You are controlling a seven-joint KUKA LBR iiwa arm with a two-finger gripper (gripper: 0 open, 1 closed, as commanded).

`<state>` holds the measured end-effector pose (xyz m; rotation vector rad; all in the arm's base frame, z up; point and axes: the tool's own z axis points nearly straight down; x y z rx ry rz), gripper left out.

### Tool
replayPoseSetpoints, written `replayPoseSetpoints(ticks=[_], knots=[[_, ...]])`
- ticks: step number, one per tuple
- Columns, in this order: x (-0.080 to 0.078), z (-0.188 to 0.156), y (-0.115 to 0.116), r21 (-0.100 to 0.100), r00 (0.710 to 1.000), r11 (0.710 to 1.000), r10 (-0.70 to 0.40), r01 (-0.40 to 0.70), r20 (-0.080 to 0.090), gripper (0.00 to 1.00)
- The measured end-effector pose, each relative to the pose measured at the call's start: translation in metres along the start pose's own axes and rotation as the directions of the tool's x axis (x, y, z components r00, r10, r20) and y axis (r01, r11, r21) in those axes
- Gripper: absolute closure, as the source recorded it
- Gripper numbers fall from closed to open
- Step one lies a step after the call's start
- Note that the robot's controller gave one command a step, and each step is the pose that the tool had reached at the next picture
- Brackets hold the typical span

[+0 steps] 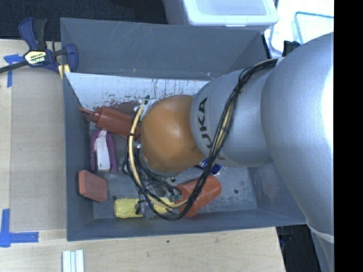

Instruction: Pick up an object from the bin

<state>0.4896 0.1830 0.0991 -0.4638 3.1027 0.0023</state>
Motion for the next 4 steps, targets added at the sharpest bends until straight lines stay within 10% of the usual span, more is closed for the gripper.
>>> replayPoseSetpoints(ticks=[1, 3, 4], knots=[[0.009, -0.031, -0.013, -0.001, 1.0, 1.0, 0.019, -0.019, 0.005, 0.0], [0.004, 0.028, -0.007, 0.001, 0.985, 0.985, -0.173, 0.173, 0.013, 0.0], [0.007, 0.028, -0.012, 0.0, 0.978, 0.978, -0.21, 0.21, 0.007, 1.0]])
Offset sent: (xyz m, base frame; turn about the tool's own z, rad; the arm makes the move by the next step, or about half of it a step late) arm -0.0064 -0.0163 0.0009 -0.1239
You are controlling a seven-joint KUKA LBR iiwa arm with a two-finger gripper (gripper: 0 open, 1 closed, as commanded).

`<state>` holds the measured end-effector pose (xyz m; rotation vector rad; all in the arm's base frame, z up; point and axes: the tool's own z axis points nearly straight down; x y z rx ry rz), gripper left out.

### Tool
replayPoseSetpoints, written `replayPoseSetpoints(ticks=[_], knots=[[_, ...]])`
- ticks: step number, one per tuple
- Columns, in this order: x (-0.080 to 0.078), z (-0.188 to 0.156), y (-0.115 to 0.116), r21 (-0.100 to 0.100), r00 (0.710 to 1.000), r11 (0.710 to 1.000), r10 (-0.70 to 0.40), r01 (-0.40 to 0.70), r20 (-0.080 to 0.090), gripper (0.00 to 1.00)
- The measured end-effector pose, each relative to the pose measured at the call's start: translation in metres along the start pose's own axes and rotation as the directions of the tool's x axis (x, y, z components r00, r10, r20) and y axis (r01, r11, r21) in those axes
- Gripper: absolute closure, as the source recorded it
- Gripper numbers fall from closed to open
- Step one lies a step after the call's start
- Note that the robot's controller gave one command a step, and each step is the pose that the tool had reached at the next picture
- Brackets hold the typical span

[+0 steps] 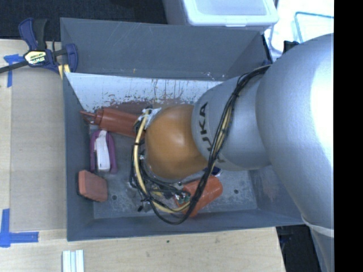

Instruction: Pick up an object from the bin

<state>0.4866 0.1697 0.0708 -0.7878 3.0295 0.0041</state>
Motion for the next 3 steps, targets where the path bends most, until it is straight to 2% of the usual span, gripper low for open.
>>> replayPoseSetpoints(ticks=[2, 3], knots=[[0.0, -0.002, 0.0, 0.0, 1.0, 1.0, 0.003, -0.003, 0.002, 1.0], [0.001, -0.023, 0.0, -0.001, 1.0, 1.0, 0.003, -0.003, -0.003, 1.0]])
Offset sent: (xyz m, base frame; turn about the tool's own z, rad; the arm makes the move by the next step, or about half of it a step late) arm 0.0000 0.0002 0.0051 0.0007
